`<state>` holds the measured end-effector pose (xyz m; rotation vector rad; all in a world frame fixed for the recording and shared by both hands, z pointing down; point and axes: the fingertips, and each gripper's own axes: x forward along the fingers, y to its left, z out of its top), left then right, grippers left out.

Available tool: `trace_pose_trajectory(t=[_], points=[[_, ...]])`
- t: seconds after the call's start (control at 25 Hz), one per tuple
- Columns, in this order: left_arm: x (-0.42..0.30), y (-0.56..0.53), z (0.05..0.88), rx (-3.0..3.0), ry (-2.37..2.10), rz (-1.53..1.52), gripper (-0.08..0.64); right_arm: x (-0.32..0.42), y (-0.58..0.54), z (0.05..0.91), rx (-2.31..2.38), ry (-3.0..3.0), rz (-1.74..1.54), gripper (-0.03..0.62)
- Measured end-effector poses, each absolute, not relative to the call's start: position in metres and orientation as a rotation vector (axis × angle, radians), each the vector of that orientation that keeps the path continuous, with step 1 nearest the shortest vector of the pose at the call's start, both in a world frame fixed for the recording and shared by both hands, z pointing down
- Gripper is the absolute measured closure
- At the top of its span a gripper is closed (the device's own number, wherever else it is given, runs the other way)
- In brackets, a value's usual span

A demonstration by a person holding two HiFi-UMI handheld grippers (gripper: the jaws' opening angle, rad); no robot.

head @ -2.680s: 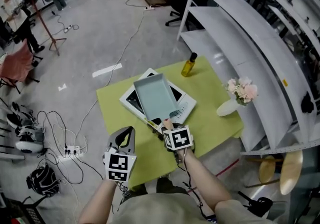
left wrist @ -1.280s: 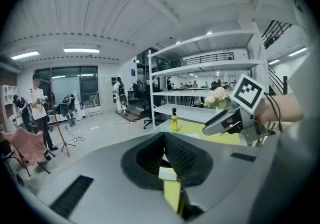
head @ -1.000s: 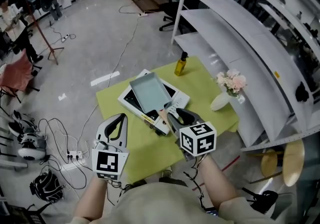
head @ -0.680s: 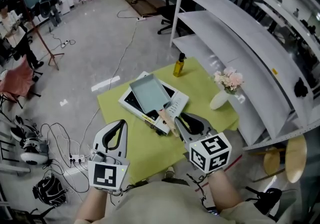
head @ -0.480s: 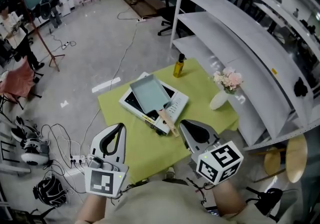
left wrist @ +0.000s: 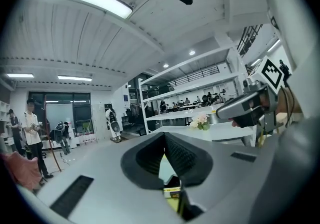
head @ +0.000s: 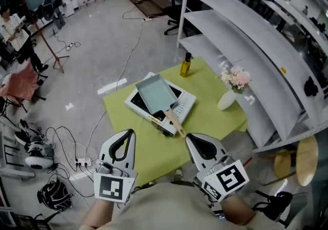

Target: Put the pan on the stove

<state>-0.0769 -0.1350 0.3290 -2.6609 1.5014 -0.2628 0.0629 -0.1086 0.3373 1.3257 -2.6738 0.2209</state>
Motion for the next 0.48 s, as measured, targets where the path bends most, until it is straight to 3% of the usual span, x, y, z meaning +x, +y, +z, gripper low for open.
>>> trace_pose_trajectory(t=[0.48], points=[[-0.074,-0.135,0.338,-2.678,1.526,-0.304,0.554,0.077,-0.123,0.353,1.354,-2.591,0.192,0.587]])
